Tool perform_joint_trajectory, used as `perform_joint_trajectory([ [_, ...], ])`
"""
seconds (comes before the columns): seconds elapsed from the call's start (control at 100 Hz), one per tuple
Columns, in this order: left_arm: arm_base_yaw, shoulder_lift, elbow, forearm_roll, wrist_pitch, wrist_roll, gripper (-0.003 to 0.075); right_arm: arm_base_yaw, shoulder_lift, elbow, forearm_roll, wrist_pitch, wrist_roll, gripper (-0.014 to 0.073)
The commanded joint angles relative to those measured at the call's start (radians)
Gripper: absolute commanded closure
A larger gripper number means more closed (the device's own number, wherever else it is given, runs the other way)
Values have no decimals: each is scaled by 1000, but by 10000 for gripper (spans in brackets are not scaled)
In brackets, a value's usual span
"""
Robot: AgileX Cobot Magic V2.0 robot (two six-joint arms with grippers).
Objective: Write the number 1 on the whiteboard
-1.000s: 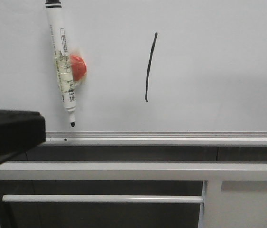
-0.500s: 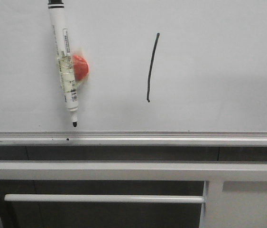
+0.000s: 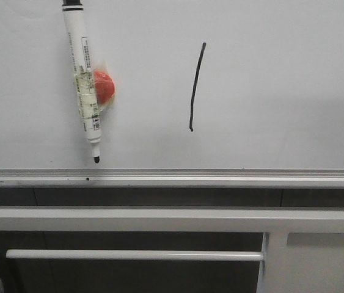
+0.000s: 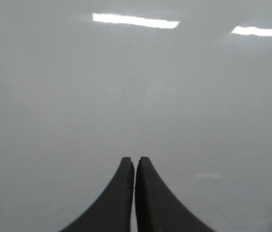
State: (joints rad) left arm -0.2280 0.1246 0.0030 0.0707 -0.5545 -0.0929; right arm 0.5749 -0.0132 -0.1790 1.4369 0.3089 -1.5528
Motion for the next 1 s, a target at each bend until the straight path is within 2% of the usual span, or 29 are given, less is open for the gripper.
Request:
perform_joint_trajectory([
  [0.0,59,-30,-10,-1,43,-24,741,1,-10,-26,20,-12,-9,657],
  [0.23,107,-38,10,-39,271,-24,741,1,-10,-26,20,-12,-9,657],
  [0.3,119,-54,9,-39,377,-24,741,1,-10,-26,20,-12,-9,657],
  [0.48,230,-141,9,-82,567,-24,741,1,-10,-26,20,-12,-9,657],
  [0.8,259,-152,9,-64,793,-20,741,1,-10,-26,20,-13,-9,657],
  [0.99,259,-152,9,-51,821,-14,741,1,-10,-26,20,-13,-9,657],
])
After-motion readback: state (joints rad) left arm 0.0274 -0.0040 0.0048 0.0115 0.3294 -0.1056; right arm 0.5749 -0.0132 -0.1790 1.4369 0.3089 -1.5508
